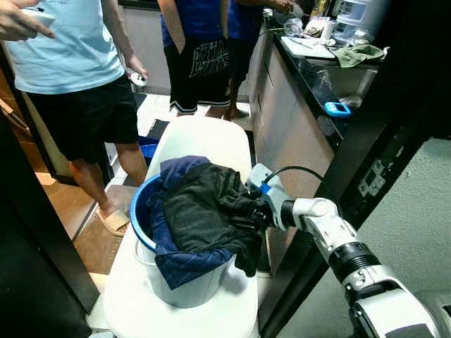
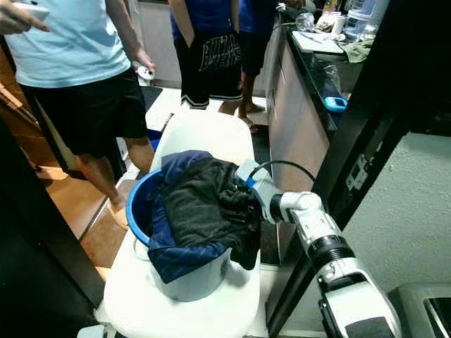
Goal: Clothes washing
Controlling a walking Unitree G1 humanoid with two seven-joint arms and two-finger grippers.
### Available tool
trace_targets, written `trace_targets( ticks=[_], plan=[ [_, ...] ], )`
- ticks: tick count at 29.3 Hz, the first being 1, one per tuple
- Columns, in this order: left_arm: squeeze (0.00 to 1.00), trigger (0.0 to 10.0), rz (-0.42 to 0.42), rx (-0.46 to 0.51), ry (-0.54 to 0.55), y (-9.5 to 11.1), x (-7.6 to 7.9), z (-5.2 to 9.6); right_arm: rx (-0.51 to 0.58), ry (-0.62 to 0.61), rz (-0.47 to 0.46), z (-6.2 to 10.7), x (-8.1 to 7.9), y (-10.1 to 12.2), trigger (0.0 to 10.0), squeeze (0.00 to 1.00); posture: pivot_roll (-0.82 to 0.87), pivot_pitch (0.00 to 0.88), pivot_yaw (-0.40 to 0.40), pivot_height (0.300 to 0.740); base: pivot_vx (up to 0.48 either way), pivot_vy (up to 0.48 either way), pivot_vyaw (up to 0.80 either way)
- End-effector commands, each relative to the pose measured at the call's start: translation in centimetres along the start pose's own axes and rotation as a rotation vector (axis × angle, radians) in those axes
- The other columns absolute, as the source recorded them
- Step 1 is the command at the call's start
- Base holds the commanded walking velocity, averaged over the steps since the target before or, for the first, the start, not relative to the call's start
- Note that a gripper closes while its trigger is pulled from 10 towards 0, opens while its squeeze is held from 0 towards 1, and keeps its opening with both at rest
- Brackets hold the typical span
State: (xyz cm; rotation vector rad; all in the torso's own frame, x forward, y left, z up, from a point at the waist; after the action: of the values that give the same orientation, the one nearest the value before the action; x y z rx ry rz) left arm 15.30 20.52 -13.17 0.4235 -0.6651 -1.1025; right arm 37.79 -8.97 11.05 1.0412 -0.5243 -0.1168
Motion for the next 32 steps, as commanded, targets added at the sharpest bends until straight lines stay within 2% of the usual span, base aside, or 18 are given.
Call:
trace_targets(
  ticks=[1, 3, 9, 14, 15, 17, 19, 21, 22, 26, 28, 29, 31, 32],
  plan=[
    [0.0, 10.0, -0.019, -0.041, -0.018, -1.1, 0.2, 0.3, 0.04, 0.123, 0.022, 0.2, -1.9, 0.0, 10.0, 0.0, 0.2, 0.0, -0.083, 0.74, 0.0, 0.0, 0.0],
    [0.0, 10.0, -0.023, -0.043, -0.021, -1.1, 0.2, 0.3, 0.027, 0.24, 0.044, 0.6, -3.7, -0.7, 10.0, 0.0, 0.2, 0.0, -0.081, 0.74, 0.0, 0.0, 0.0],
    [0.0, 10.0, -0.034, -0.047, -0.03, -1.2, 0.2, 0.3, -0.006, 0.252, 0.062, 0.5, -4.3, -1.5, 10.0, 0.0, 0.2, 0.0, -0.08, 0.74, 0.0, 0.0, 0.0],
    [0.0, 10.0, -0.042, -0.051, -0.035, -1.2, 0.2, 0.3, -0.004, 0.224, 0.056, 0.1, -4.2, -1.5, 10.0, 0.0, 0.2, 0.0, -0.08, 0.74, 0.0, 0.0, 0.0],
    [0.0, 10.0, -0.043, -0.053, -0.037, -1.2, 0.3, 0.3, 0.036, 0.202, 0.026, 0.0, -3.8, -0.8, 10.0, 0.0, 0.2, 0.0, -0.08, 0.74, 0.0, 0.0, 0.0],
    [0.0, 10.0, -0.043, -0.053, -0.037, -1.2, 0.3, 0.3, 0.036, 0.202, 0.026, 0.0, -3.8, -0.8, 10.0, 0.0, 0.2, 0.0, -0.08, 0.74, 0.0, 0.0, 0.0],
    [0.0, 10.0, -0.043, -0.055, -0.039, -1.3, 0.3, 0.3, 0.113, 0.156, -0.038, 0.2, -2.8, 0.3, 10.0, 0.0, 0.2, 0.0, -0.078, 0.74, 0.0, 0.0, 0.0],
    [0.0, 10.0, -0.043, -0.056, -0.04, -1.3, 0.4, 0.3, 0.131, 0.137, -0.059, 0.4, -2.3, 0.5, 10.0, 0.0, 0.2, 0.0, -0.078, 0.74, 0.0, 0.0, 0.0],
    [0.0, 10.0, -0.042, -0.057, -0.045, -1.4, 0.6, 0.3, 0.086, 0.114, -0.051, 0.9, -1.7, -0.4, 10.0, 0.0, 0.2, 0.0, -0.079, 0.74, 0.0, 0.0, 0.0],
    [0.0, 10.0, -0.042, -0.057, -0.047, -1.4, 0.6, 0.3, 0.068, 0.117, -0.046, 1.1, -1.7, -0.8, 10.0, 0.0, 0.2, 0.0, -0.079, 0.74, 0.0, 0.0, 0.0],
    [0.0, 10.0, -0.044, -0.056, -0.051, -1.3, 0.7, 0.3, 0.031, 0.137, -0.021, 1.4, -1.9, -1.4, 10.0, 0.0, 0.2, 0.0, -0.079, 0.74, 0.0, 0.0, 0.0],
    [0.0, 10.0, -0.047, -0.055, -0.057, -1.3, 0.8, 0.2, -0.023, 0.204, 0.005, 1.9, -2.7, -2.3, 10.0, 0.0, 0.2, 0.0, -0.079, 0.74, 0.0, 0.0, 0.0],
    [0.0, 10.0, -0.047, -0.055, -0.057, -1.3, 0.8, 0.2, -0.023, 0.204, 0.005, 1.9, -2.7, -2.3, 10.0, 0.0, 0.2, 0.0, -0.079, 0.74, 0.0, 0.0, 0.0],
    [0.0, 10.0, -0.051, -0.054, -0.061, -1.3, 0.9, 0.2, -0.072, 0.257, 0.022, 2.3, -3.4, -3.2, 10.0, 0.0, 0.2, 0.0, -0.079, 0.74, 0.0, 0.0, 0.0]
  ],
)
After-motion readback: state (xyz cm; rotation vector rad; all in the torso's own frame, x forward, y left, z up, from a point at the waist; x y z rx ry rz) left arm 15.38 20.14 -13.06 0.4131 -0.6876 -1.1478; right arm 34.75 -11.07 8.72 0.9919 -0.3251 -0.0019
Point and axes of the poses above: a point about 5 cm out from each wrist's last joint towards the gripper, its own z axis pointing back from the gripper into the wrist, its own y axis along the axis of the wrist's last joint, x = y × z, the point moved 5 cm from there along -z, pointing out of the wrist towards the gripper, and after that the axes turned 13 degrees about z, right-handed, at the moved point
